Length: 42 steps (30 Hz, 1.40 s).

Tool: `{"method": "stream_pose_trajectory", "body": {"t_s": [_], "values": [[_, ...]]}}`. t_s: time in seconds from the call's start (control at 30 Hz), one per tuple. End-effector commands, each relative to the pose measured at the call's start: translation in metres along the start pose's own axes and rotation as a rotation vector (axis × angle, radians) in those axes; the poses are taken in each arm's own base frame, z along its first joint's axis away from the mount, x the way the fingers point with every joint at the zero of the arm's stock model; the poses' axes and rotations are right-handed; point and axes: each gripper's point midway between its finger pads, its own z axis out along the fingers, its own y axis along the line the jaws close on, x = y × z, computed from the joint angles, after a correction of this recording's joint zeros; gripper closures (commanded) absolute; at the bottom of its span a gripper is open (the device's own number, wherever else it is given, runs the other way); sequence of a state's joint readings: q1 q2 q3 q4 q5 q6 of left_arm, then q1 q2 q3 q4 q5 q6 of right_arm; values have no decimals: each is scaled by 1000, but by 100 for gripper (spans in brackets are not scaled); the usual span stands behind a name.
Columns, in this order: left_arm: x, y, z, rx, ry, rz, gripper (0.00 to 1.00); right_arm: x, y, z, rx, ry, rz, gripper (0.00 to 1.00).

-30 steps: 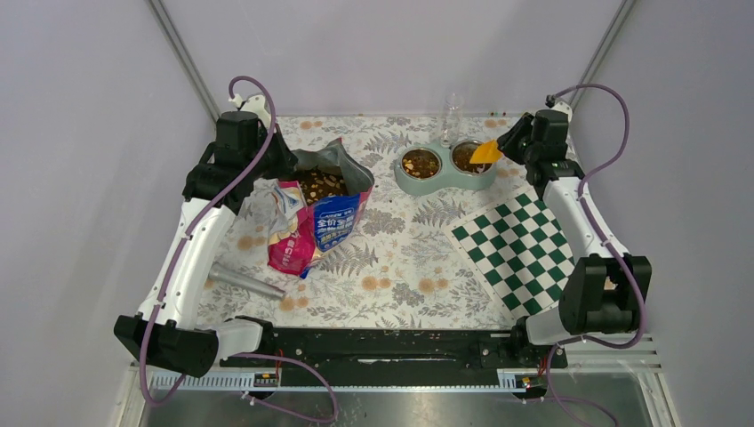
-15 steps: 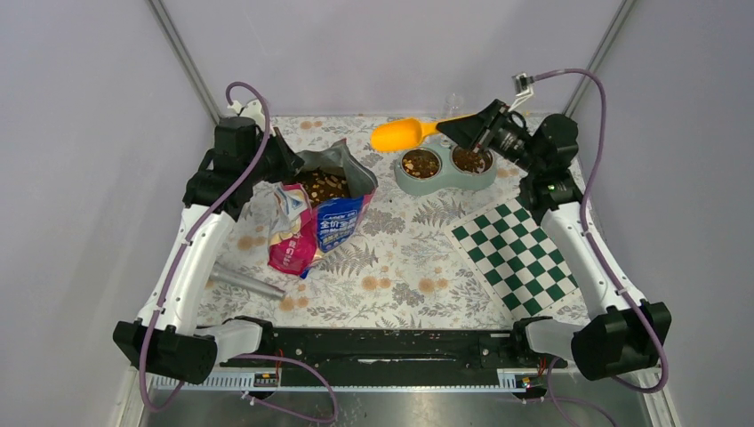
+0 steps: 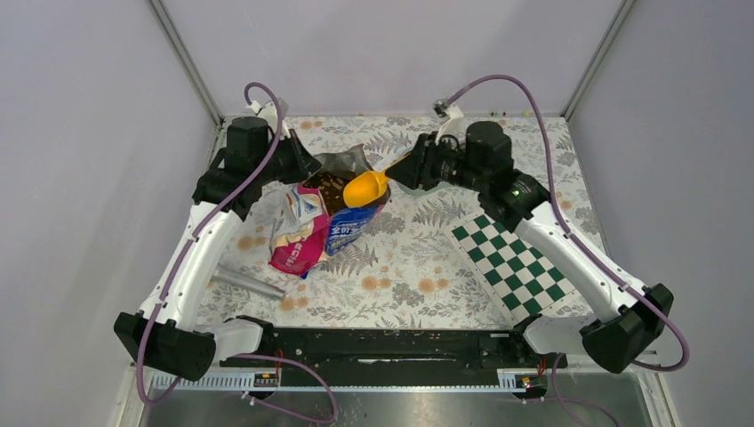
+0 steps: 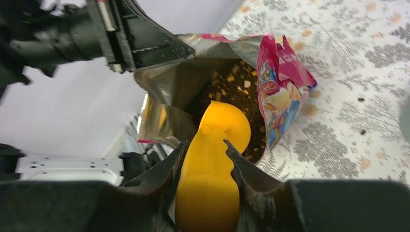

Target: Serve the pet food

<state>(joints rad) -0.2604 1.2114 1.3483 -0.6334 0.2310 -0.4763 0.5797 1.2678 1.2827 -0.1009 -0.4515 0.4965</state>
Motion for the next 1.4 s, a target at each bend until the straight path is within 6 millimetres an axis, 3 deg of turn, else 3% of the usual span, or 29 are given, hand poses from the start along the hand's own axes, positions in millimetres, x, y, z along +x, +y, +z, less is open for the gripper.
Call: {"method": "stream_pose_trajectory", "body": {"t_s": [0.0,0.2,0.37,0.5,0.63,0.77,0.93,1.37], "values": [[-4,-37,3,155,-3,44,100,17,-20,14,206,77,-140,100],[4,-43,9,171,28,65,100,49,-42,45,328,158,-44,99],[10,-38,14,152,41,64,100,85,-45,76,310,269,-41,100],[9,-33,14,126,32,65,100,110,-34,96,223,334,85,100],[7,-28,13,93,20,69,100,115,-15,107,117,328,191,100],[6,-22,12,60,12,77,100,104,-3,108,58,294,233,100],[2,-18,9,33,-7,90,100,74,5,100,-7,189,288,100],[-10,-8,3,-22,-62,125,100,-10,12,42,-94,-90,403,100]]}}
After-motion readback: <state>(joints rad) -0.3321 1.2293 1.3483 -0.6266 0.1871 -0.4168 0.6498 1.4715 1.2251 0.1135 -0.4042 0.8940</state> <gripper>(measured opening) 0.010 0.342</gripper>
